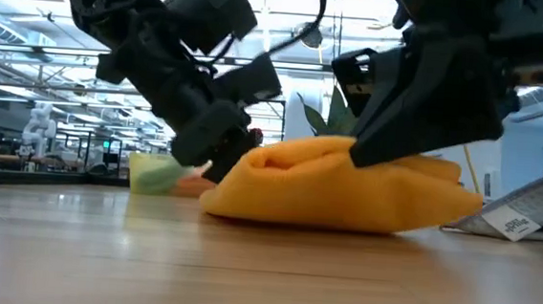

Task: Fold microfiber towels
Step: Fold the orange microfiber cloth

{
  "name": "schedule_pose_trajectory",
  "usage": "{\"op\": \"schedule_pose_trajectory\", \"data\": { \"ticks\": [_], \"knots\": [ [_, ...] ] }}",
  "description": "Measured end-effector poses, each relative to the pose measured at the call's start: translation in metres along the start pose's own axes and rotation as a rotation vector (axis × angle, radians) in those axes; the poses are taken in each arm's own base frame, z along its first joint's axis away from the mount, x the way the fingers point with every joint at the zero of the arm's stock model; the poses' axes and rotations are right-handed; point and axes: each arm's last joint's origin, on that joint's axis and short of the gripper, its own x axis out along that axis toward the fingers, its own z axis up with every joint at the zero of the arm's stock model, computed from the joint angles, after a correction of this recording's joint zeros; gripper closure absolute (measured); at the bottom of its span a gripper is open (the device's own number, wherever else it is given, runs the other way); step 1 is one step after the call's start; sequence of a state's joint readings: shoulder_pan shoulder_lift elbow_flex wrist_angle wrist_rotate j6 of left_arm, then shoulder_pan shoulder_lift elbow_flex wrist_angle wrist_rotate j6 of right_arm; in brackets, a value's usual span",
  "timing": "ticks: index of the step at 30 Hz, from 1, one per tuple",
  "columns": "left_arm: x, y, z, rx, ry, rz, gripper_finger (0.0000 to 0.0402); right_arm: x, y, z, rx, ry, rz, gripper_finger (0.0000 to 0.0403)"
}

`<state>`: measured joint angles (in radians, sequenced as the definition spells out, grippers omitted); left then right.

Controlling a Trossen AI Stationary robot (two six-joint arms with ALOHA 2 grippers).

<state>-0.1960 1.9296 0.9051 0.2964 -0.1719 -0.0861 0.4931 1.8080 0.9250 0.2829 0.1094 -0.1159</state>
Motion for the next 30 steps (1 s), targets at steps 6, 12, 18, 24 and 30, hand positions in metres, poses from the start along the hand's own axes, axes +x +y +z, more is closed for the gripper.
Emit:
{"op": "schedule_pose_trajectory", "data": {
  "ticks": [6,12,18,24,30],
  "knots": [
    [-0.003,-0.010,0.004,0.015,-0.041,-0.036,0.0238,0.000,0.000,0.006,0.024,-0.017,0.014,0.0399],
    [0.007,-0.017,0.000,0.017,-0.082,-0.060,0.0238,0.000,-0.001,0.015,0.060,-0.043,0.028,0.0399],
    [0.015,-0.022,-0.004,0.017,-0.113,-0.118,0.0238,0.000,-0.009,0.026,0.092,-0.051,0.045,0.0399],
    [-0.008,-0.034,0.008,0.043,-0.107,-0.103,0.0238,0.001,-0.032,0.023,0.186,-0.006,0.002,0.0399],
    [-0.052,-0.049,0.015,0.082,-0.022,0.029,0.0238,0.002,-0.050,0.018,0.255,0.013,0.030,0.0399]
  ]
}}
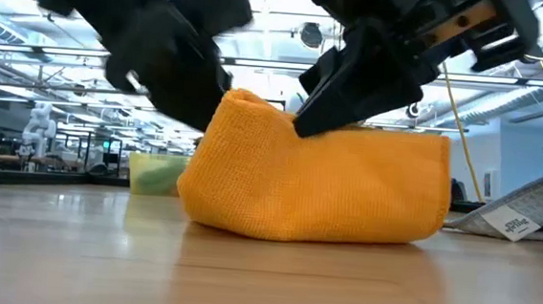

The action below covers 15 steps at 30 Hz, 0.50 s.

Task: Fold microfiber towels
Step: Fold the orange microfiber cloth

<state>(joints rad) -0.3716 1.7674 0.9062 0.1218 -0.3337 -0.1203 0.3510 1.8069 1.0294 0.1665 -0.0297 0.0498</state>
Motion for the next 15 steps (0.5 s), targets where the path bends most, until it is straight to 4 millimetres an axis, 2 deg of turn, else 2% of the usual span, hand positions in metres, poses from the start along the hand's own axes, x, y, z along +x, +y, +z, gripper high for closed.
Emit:
{"op": "schedule_pose_trajectory", "data": {
  "ticks": [4,10,15],
  "knots": [
    [-0.012,-0.012,-0.008,0.014,0.074,0.030,0.0238,-0.001,-0.013,0.001,0.022,-0.004,-0.026,0.0399],
    [-0.011,-0.019,-0.033,-0.014,0.162,0.124,0.0238,-0.002,-0.031,0.001,0.050,-0.011,-0.063,0.0399],
    [-0.009,-0.015,-0.052,-0.045,0.091,0.126,0.0238,-0.003,-0.044,0.001,0.071,-0.009,-0.066,0.0399]
  ]
}}
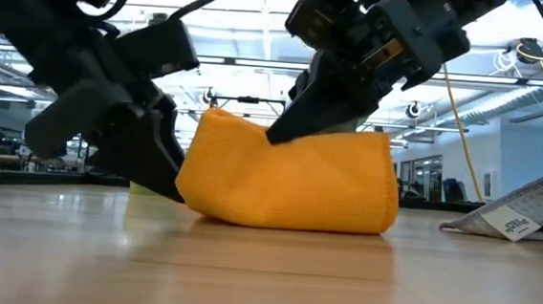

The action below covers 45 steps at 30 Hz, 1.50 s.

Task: Fold microfiber towels
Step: Fold the orange microfiber cloth

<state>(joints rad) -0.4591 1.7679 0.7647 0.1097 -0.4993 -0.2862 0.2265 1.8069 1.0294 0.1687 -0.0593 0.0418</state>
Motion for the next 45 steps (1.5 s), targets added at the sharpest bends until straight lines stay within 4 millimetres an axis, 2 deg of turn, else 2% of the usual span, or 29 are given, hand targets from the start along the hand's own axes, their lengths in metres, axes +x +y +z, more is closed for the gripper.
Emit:
{"op": "schedule_pose_trajectory", "data": {
  "ticks": [6,12,15,18,20,24,35,39,45],
  "knots": [
    [-0.002,-0.004,-0.006,0.004,-0.068,-0.087,0.0238,-0.011,0.000,0.004,0.006,0.012,0.044,0.0399],
    [-0.017,-0.013,0.004,0.060,-0.162,-0.125,0.0247,-0.023,0.011,0.009,-0.011,0.018,0.065,0.0399],
    [-0.017,-0.011,0.011,0.077,-0.218,-0.118,0.0290,-0.025,0.016,0.010,-0.021,0.018,0.074,0.0399],
    [-0.013,-0.003,0.014,0.065,-0.218,-0.081,0.0362,-0.025,0.018,0.009,-0.027,0.019,0.079,0.0399],
    [-0.009,0.004,0.015,0.035,-0.219,-0.039,0.0390,-0.025,0.019,0.009,-0.028,0.022,0.080,0.0399],
    [-0.003,0.009,0.017,0.013,-0.219,-0.082,0.0389,-0.025,0.018,0.009,-0.027,0.024,0.079,0.0399],
    [0.031,-0.002,-0.007,0.025,-0.181,-0.097,0.0398,-0.025,0.018,0.009,-0.026,0.022,0.076,0.0399],
    [0.033,-0.004,-0.006,0.016,-0.197,-0.139,0.0392,-0.025,0.009,0.013,0.019,-0.014,0.034,0.0399],
    [0.032,-0.004,-0.005,0.022,-0.206,-0.142,0.0397,-0.027,-0.017,0.012,0.091,-0.009,-0.050,0.0399]
  ]
}}
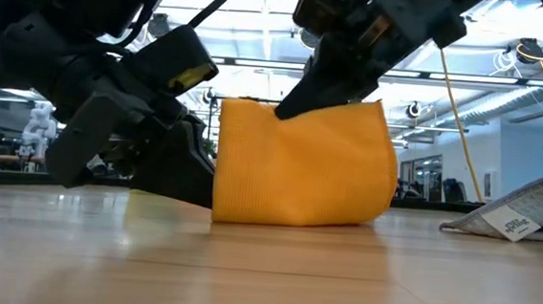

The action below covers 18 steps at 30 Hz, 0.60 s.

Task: Fold microfiber towels
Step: Fold the orange microfiber cloth

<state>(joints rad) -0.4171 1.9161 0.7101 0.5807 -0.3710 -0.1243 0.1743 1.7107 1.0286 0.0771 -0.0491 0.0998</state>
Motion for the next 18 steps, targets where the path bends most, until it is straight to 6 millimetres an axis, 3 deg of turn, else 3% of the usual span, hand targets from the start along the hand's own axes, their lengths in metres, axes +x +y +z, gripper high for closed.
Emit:
{"op": "schedule_pose_trajectory", "data": {
  "ticks": [11,18],
  "knots": [
    [-0.029,0.018,0.020,-0.134,0.057,0.171,0.0393,0.000,-0.029,-0.014,0.065,0.025,-0.060,0.0399],
    [-0.015,0.039,0.013,-0.170,0.093,0.202,0.0395,0.000,-0.041,-0.023,0.098,0.045,-0.087,0.0399]
  ]
}}
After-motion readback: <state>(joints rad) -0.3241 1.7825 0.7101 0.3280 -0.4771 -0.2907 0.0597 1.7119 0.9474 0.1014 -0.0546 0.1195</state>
